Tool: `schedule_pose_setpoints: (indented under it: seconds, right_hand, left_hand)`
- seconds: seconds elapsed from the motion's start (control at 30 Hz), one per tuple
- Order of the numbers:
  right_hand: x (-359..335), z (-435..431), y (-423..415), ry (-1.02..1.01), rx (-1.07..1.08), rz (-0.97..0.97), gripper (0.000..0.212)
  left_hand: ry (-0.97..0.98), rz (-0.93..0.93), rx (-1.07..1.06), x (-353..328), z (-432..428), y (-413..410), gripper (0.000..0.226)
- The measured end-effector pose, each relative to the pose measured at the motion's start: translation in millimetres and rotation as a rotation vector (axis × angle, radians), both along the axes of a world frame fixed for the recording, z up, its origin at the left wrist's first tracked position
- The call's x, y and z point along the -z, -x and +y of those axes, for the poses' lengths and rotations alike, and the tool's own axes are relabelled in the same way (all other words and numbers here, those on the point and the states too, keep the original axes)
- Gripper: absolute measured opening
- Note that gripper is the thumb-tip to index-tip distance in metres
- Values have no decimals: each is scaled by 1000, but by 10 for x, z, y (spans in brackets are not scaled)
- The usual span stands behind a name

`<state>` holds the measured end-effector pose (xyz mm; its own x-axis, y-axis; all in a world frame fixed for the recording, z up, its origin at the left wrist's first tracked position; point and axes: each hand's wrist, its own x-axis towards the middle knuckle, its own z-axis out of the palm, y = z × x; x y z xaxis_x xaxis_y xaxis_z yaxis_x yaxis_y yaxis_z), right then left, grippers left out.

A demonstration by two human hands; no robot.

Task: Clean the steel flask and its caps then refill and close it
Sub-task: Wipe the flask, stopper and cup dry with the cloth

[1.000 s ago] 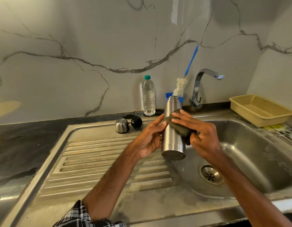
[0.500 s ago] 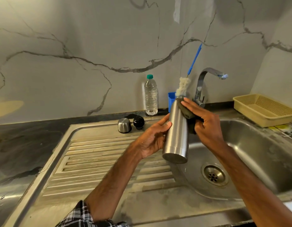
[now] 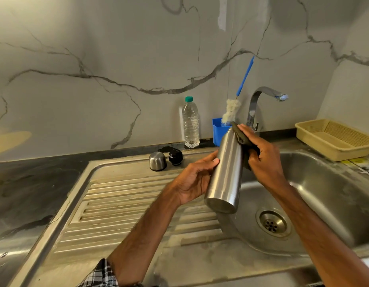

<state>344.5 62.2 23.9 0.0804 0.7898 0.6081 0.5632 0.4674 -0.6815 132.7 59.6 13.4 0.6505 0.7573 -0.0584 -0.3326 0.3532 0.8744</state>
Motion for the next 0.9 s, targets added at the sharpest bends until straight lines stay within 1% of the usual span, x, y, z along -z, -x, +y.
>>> schedule_pose_setpoints:
  seconds: [0.1, 0.17, 0.23, 0.33, 0.47, 0.63, 0.7, 0.8, 0.83, 0.9]
  right_hand:
    - [70, -31, 37, 42, 5, -32, 77]
    - [99, -50, 73, 67, -13, -31, 77]
    - [103, -68, 103, 68, -35, -47, 80]
    - [49, -120, 112, 72, -69, -25, 77]
    - [6, -66, 41, 37, -22, 11, 77]
    - [55, -87, 73, 109, -45, 7, 79]
    - [91, -205, 152, 73, -110, -51, 79]
    - [174, -344, 215, -6, -233, -118, 78]
    - [169, -332, 198, -26, -236, -116, 78]
    - [115, -241, 152, -26, -158, -79, 77]
  left_hand:
    - [52, 100, -63, -10, 0, -18, 45]
    - [32, 186, -82, 13, -2, -39, 54]
    - [21, 214, -95, 34, 0, -67, 62]
    - [39, 208, -111, 29, 2, -72, 66]
    - [88, 166, -115, 24, -10, -79, 56]
    - [63, 165, -153, 33, 47, -36, 56]
    - [65, 148, -194, 47, 75, 6, 56]
    - [95, 66, -215, 65, 110, 64, 50]
    - [94, 57, -200, 64, 119, 71, 51]
    - [76, 91, -170, 58, 108, 49, 54]
